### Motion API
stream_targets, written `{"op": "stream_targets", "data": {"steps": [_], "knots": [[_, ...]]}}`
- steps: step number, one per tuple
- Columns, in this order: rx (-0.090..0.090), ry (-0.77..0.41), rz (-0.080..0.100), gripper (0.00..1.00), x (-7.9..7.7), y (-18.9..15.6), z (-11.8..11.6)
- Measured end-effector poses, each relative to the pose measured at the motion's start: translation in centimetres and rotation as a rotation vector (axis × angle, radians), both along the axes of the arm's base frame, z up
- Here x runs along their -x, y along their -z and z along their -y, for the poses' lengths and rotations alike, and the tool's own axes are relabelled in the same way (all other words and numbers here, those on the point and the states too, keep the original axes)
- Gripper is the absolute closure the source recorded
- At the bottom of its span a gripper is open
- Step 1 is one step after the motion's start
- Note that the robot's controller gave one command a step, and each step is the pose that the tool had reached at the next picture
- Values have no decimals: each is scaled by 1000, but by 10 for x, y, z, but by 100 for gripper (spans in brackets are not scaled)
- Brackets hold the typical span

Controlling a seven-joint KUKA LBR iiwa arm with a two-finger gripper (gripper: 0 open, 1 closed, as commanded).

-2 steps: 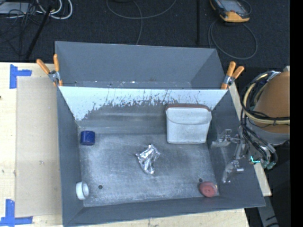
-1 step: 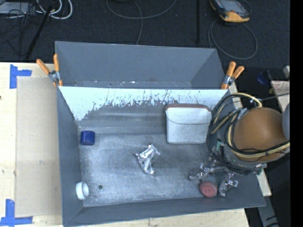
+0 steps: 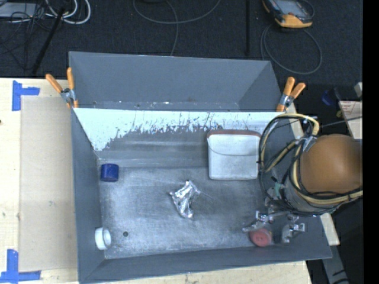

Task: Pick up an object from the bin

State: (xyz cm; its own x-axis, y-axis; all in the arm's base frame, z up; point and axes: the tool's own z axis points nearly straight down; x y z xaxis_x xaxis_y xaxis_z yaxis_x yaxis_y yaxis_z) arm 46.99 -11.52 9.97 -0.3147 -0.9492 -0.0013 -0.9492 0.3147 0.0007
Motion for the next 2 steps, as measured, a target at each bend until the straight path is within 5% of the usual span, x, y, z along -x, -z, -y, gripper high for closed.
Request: {"op": "stream_targets", "data": {"steps": [1,2], "knots": [[-1,-323,-2,0,-1,1,-2],[-14,-472,4,0,-2,25,-9]]}}
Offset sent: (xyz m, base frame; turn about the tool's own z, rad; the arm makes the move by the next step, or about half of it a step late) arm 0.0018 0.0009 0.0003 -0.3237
